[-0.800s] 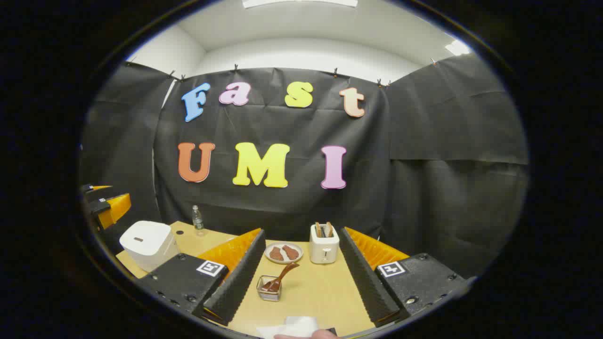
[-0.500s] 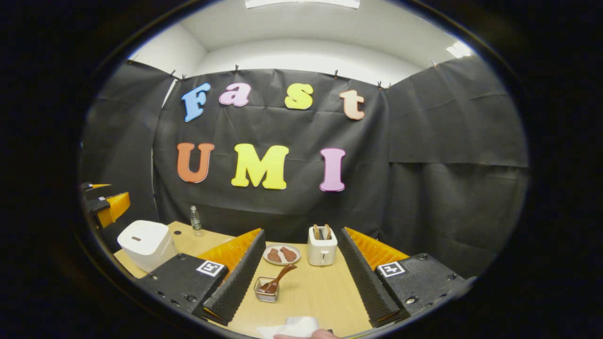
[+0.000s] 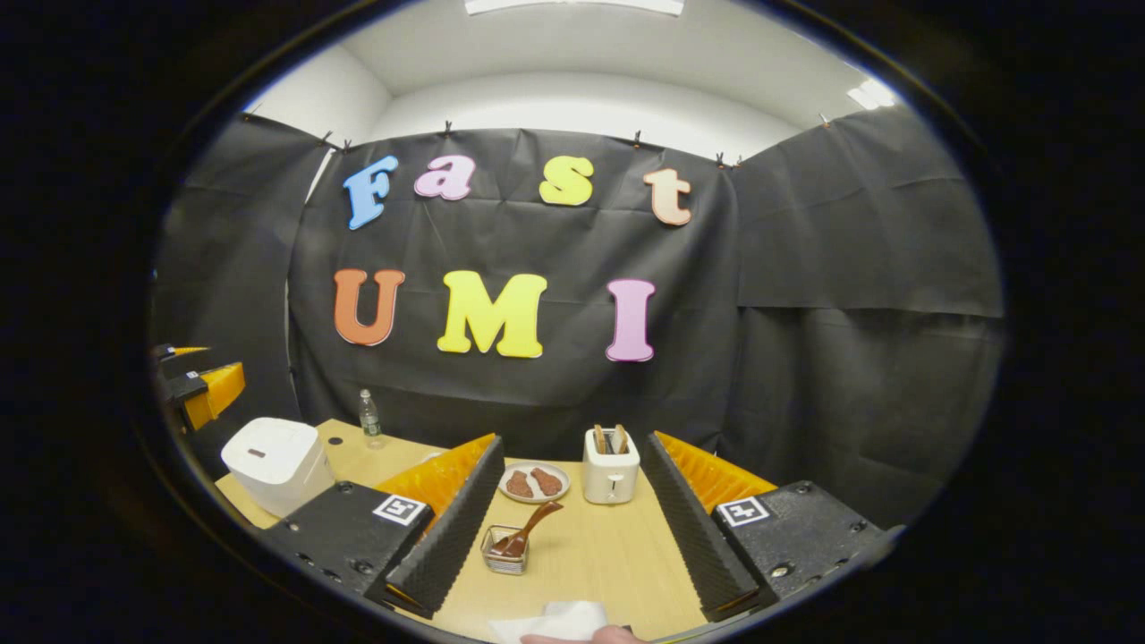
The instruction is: Close the left gripper, press the button to open the rice cooker; take a wooden spoon from the chopstick holder with the right hand, scoop a spoonful of rice and pour it into the rice cooker, then put the wooden spoon back into the chopstick holder.
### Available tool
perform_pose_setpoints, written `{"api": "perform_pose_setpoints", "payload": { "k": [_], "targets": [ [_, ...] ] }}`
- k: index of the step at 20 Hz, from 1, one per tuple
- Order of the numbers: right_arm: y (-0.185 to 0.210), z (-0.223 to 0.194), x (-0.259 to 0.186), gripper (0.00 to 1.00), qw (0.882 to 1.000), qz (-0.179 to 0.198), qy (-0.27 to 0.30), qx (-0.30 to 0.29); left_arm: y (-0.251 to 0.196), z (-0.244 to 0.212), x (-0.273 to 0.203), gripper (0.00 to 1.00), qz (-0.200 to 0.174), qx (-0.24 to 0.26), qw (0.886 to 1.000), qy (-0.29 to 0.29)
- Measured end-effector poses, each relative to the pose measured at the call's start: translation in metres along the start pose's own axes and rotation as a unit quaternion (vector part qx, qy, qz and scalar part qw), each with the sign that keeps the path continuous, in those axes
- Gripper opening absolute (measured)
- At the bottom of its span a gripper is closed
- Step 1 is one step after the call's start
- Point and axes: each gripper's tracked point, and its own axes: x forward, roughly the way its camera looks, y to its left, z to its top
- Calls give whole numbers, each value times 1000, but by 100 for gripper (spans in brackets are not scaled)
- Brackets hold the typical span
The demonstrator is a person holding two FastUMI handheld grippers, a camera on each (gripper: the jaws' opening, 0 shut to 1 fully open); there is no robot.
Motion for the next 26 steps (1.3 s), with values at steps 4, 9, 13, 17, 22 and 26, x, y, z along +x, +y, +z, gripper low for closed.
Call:
{"api": "perform_pose_setpoints", "payload": {
  "k": [4,9,13,17,22,26],
  "targets": [
    [5,-3,3,100,1000,2,5,-6,28,8,7,53,49,21,999,-12],
    [18,-8,8,100,1000,10,20,-16,58,-25,28,0,87,9,995,41],
    [36,-14,12,100,999,26,35,-32,114,-89,55,0,145,-9,981,129],
    [58,-21,15,100,997,43,53,-45,161,-180,69,0,186,-32,954,231],
    [75,-34,21,100,993,53,78,-67,185,-220,73,0,204,-48,942,263],
    [85,-40,26,100,992,60,90,-68,186,-232,79,0,198,-55,940,274]
  ]
}}
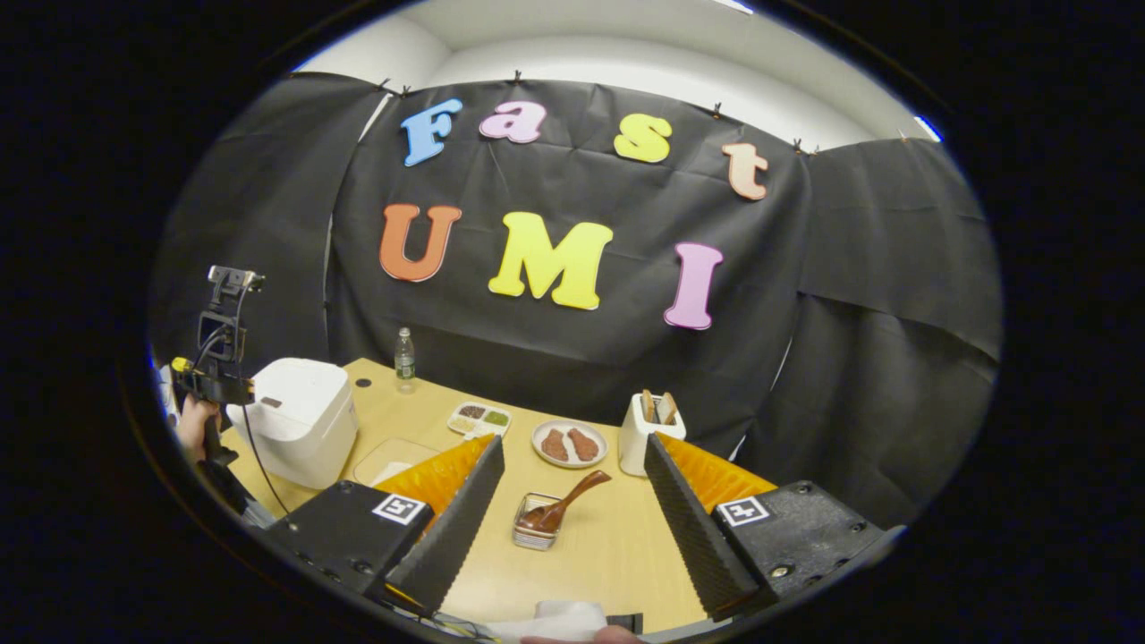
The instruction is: Close the left gripper, press the button to open the rice cooker; take a wooden spoon from the chopstick holder with the right hand, scoop a spoonful of rice and pour it into the rice cooker, then put the wooden spoon back into the chopstick holder.
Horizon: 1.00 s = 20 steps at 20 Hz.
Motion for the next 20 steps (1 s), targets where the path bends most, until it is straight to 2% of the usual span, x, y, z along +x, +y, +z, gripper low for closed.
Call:
{"api": "perform_pose_setpoints", "payload": {
  "k": [3,5,14,20],
  "targets": [
    [4,0,2,100,1000,4,5,0,-10,-13,9,0,-21,-2,999,25],
    [3,1,2,100,1000,5,5,3,-10,-23,12,0,-19,-9,999,42],
    [-4,-12,8,100,999,-1,27,21,-10,-24,18,0,-11,29,999,42],
    [2,-7,8,100,999,8,22,31,-20,-25,24,0,-42,-3,998,56]
  ]
}}
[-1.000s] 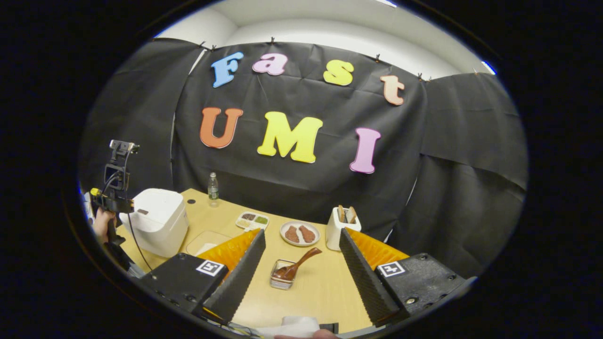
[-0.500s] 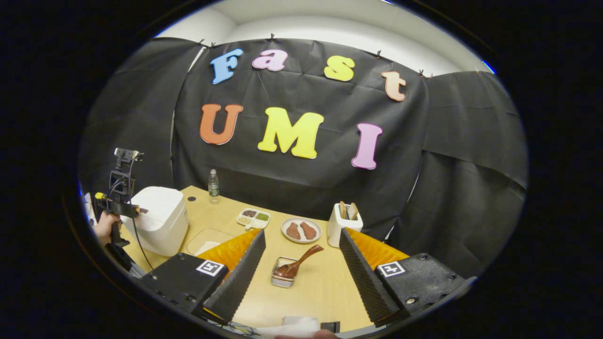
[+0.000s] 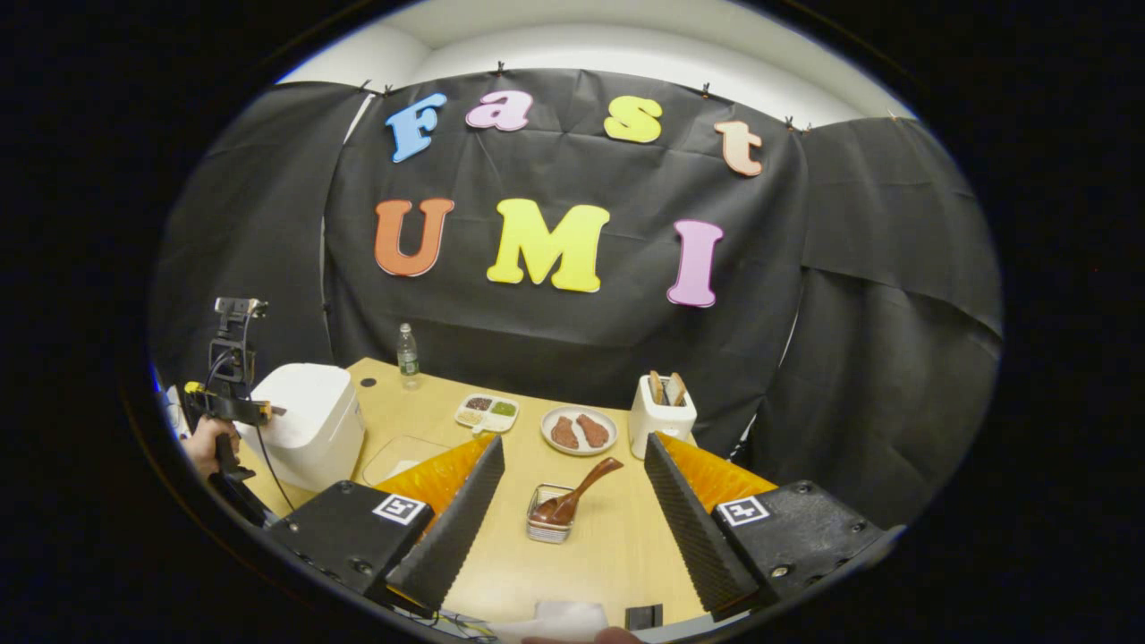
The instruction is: Close the left gripper, press the button to open the rice cooker; take a wooden spoon from the chopstick holder with the right hand, scoop a spoonful of rice and pour it into the rice cooker, then put the wooden spoon back into the chopstick holder.
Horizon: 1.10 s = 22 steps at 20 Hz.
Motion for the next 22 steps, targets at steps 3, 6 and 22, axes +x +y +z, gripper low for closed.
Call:
{"api": "perform_pose_setpoints", "payload": {
  "k": [3,6,22],
  "targets": [
    [6,-2,1,100,1000,8,3,-2,-1,-3,-7,0,-12,-3,1000,10],
    [8,3,-1,100,1000,12,1,0,-14,-4,-4,0,-49,-32,998,35],
    [14,11,1,100,1000,24,-14,-3,-6,42,-18,0,-22,2,997,-75]
  ]
}}
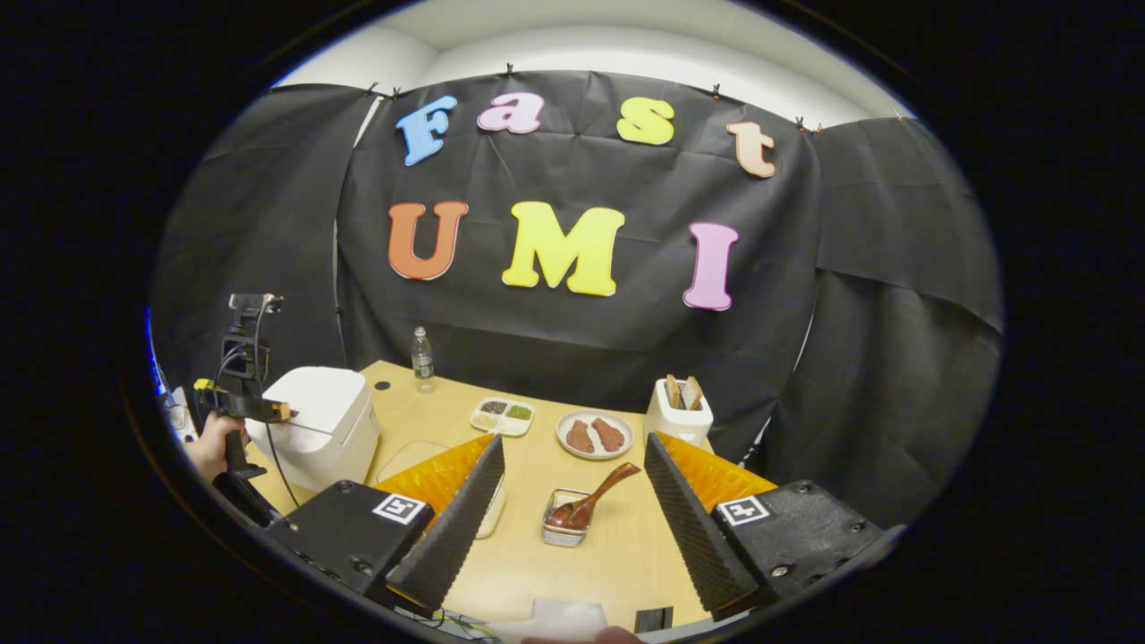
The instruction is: Close the left gripper, press the button to open the rice cooker; take a wooden spoon from the chopstick holder with the right hand, scoop a spoonful of rice and pour it into the rice cooker, then put the wooden spoon back into the chopstick holder.
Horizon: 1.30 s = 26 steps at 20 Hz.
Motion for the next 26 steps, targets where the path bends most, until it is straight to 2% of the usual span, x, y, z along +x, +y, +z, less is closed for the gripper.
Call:
{"api": "perform_pose_setpoints", "payload": {
  "k": [2,3,4,6,9,13,16,19,24,26],
  "targets": [
    [-5,5,-2,100,1000,-7,-15,-6,8,52,-28,0,30,21,993,-113],
    [-6,8,-3,100,1000,-8,-22,-3,10,80,-44,0,38,25,983,-181],
    [-6,10,-2,100,1000,-9,-29,0,2,102,-66,0,29,25,973,-226],
    [-11,10,-3,100,999,-14,-34,-1,-6,110,-84,7,20,34,967,-250],
    [-26,10,-6,100,998,-40,-46,-7,-14,116,-117,19,3,17,963,-270],
    [-37,-8,-8,100,997,-59,-45,2,-27,137,-165,96,-46,-8,941,-335],
    [-38,-28,-2,100,997,-53,-31,46,-32,138,-181,96,-64,1,938,-342],
    [-37,-62,18,100,995,-47,-2,85,-34,123,-184,96,-67,31,946,-317],
    [-44,-129,95,100,990,-56,41,123,-36,95,-184,96,-62,76,955,-279],
    [-46,-157,127,100,984,-54,66,154,-38,92,-187,95,-60,80,957,-273]
  ]
}}
